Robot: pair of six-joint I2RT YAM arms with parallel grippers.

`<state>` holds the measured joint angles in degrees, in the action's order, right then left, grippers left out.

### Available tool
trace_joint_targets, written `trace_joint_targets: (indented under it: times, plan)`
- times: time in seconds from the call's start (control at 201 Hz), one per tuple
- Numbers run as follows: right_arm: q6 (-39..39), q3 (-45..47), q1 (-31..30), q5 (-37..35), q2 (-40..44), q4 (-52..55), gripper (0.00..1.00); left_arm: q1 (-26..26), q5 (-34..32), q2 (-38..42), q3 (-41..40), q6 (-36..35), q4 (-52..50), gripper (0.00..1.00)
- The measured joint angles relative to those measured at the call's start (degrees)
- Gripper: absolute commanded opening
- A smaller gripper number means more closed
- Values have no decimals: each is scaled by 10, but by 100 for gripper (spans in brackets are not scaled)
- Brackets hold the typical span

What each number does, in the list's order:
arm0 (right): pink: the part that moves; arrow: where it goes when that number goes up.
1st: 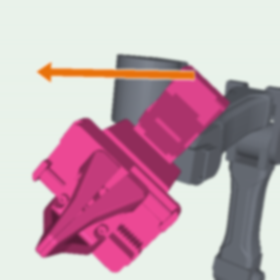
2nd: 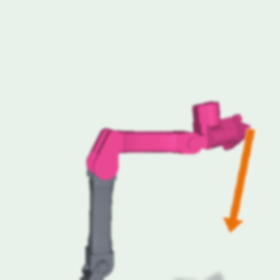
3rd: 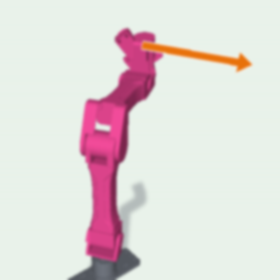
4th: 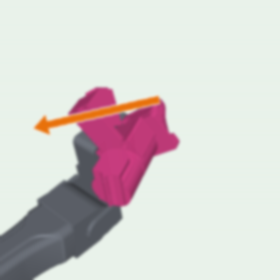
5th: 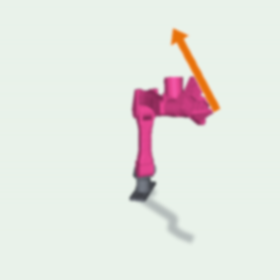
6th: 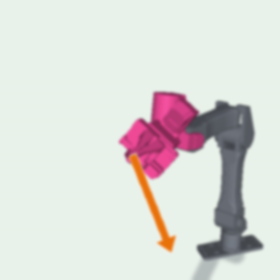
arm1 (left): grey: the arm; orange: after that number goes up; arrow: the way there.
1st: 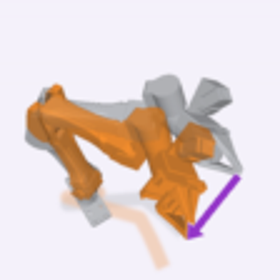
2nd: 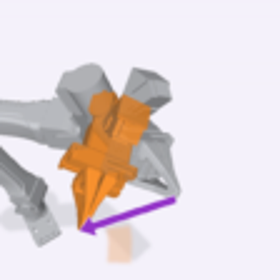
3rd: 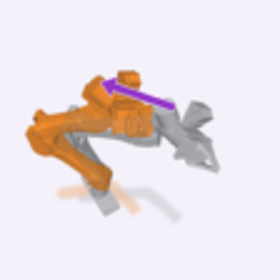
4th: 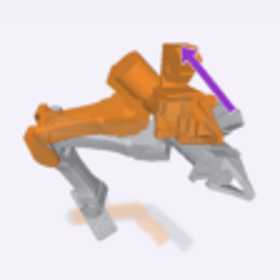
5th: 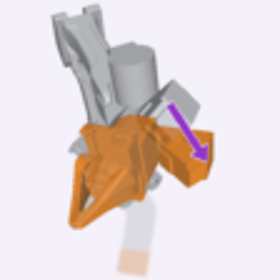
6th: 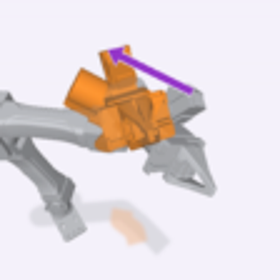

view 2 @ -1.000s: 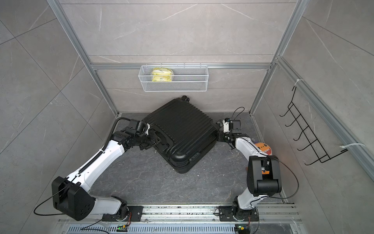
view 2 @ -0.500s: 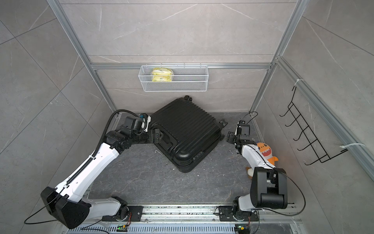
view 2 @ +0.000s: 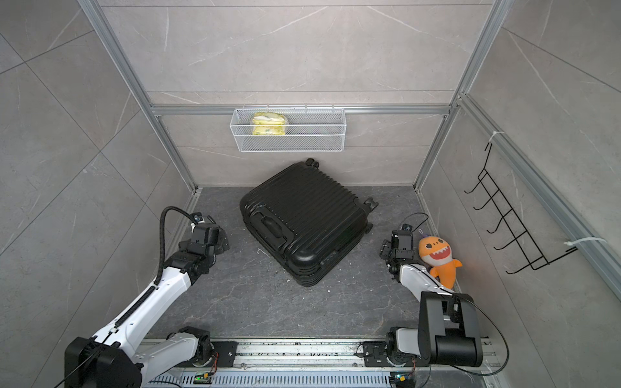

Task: Close the suitcase zippers
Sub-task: Reset both arms

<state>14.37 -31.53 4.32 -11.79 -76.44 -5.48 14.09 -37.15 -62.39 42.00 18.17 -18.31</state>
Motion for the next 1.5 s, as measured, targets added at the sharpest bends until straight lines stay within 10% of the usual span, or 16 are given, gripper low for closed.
trace_joint_targets:
  times: [0.354,0.762,1.5]
  plan:
    - [-21,94,0,101,8,-207,84,-121,169,-89,-170,-113,332,99]
    - [-76,191,-35,123,-109,-547,100,-130,288,-218,-239,-186,636,100]
    - [-114,146,-51,151,-113,-543,100,-154,298,-236,-229,-182,648,100]
